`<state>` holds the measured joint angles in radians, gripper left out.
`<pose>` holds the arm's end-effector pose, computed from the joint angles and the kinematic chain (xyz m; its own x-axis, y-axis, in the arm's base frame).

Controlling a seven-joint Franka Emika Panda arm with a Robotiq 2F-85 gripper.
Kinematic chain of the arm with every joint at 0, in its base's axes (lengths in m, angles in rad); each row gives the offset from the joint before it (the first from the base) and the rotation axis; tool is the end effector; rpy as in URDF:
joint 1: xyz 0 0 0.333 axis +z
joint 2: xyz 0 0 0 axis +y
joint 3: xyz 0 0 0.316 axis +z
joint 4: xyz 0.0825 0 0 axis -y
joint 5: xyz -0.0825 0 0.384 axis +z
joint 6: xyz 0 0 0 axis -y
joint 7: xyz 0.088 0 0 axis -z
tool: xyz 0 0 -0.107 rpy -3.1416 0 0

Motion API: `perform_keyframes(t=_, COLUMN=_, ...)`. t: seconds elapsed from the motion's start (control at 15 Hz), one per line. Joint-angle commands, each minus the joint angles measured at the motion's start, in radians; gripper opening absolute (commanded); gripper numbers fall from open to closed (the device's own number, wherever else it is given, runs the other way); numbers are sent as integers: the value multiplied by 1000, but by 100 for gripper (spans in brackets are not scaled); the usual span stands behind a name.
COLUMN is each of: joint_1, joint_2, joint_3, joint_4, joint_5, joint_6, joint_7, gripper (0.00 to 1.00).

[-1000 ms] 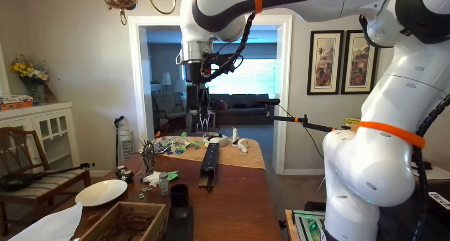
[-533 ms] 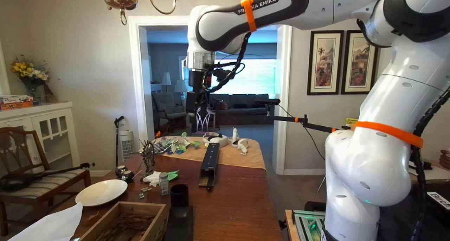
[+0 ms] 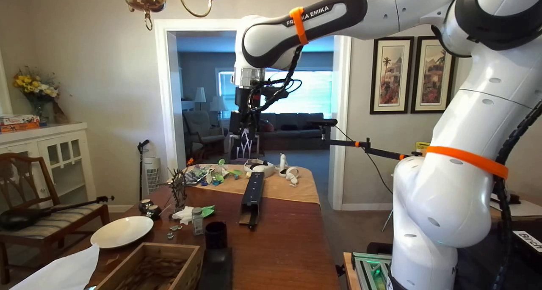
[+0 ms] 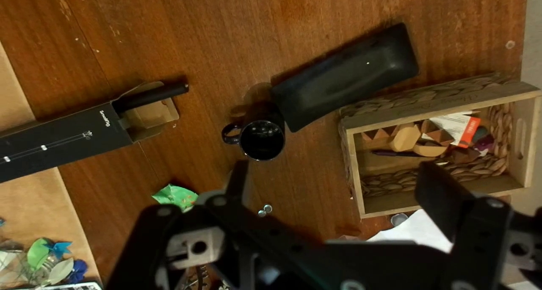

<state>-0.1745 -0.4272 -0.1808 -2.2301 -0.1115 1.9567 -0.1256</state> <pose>0.4086 -0.1693 0.5510 0.9736 -0.1784 0.1422 -0.1873 -0.9809 0.0520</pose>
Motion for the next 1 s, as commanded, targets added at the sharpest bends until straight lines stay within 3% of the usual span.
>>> perform_keyframes(t=0.0, joint_1=-7, joint_2=22, joint_3=9, joint_4=11, joint_5=-13, joint_6=4, joint_7=50, gripper=100)
perform_keyframes(t=0.13, joint_1=-37, joint_2=72, joint_3=19, joint_4=39, joint_5=-26, joint_6=16, joint_7=184, gripper=100)
perform_keyframes(t=0.93, joint_1=-153, joint_2=181, joint_3=-7, joint_4=25, joint_5=-11, joint_6=110, joint_7=710, gripper=100)
